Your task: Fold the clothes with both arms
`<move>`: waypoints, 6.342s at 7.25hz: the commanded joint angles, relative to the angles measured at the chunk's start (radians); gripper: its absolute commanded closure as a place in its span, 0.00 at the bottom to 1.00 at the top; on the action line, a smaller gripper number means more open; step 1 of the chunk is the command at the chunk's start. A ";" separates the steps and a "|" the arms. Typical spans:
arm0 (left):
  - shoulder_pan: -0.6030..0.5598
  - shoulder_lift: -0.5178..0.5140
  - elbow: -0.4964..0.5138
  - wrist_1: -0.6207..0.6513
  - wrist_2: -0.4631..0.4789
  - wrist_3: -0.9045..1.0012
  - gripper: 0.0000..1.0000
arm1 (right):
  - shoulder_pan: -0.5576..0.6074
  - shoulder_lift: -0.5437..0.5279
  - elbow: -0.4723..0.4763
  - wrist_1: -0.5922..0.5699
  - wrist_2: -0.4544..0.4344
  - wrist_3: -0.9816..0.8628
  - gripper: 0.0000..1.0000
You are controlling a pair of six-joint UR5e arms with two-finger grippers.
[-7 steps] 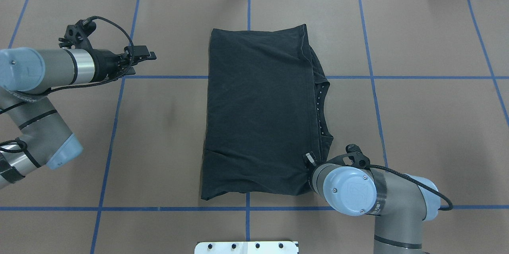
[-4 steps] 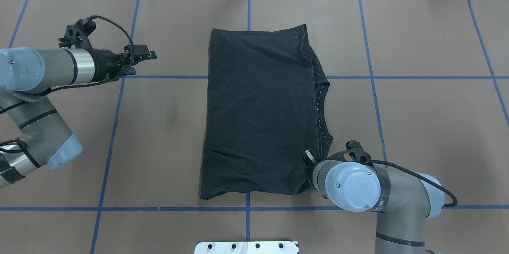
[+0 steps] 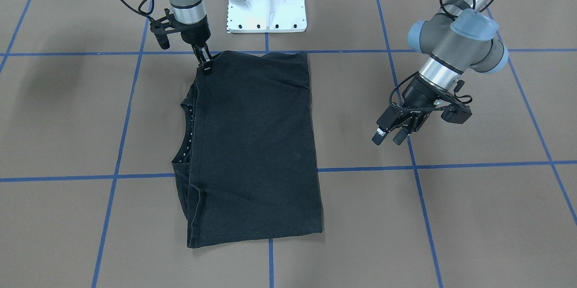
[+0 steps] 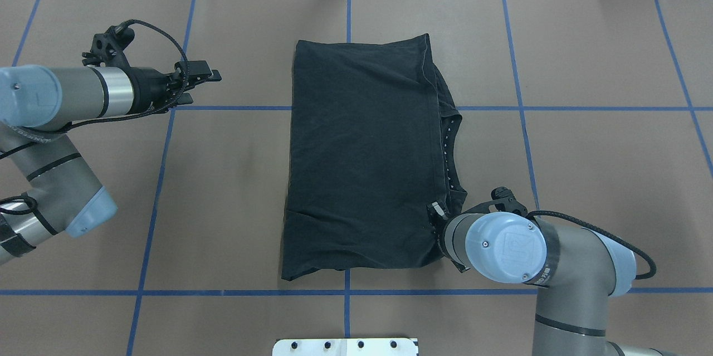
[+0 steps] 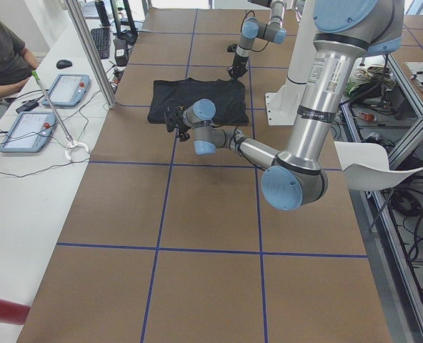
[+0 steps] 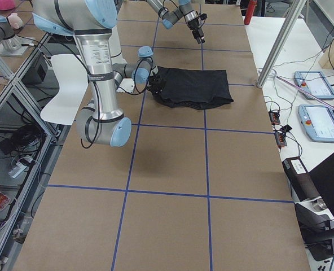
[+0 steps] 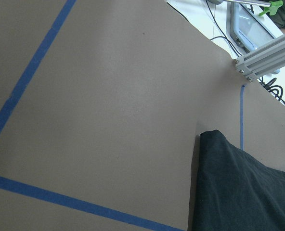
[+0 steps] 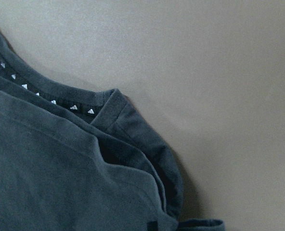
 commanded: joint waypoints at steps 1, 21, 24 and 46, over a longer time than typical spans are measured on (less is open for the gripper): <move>0.028 0.012 -0.073 0.001 0.001 -0.109 0.00 | 0.002 -0.003 0.016 -0.007 0.019 -0.006 1.00; 0.659 0.086 -0.294 0.317 0.383 -0.495 0.22 | 0.011 -0.010 0.028 0.002 0.102 -0.018 1.00; 0.668 0.076 -0.294 0.317 0.383 -0.524 0.75 | 0.011 -0.011 0.028 0.002 0.102 -0.020 1.00; -0.015 -0.488 0.419 0.198 0.152 -0.139 0.00 | 0.611 0.685 -0.990 0.198 0.452 -0.662 0.00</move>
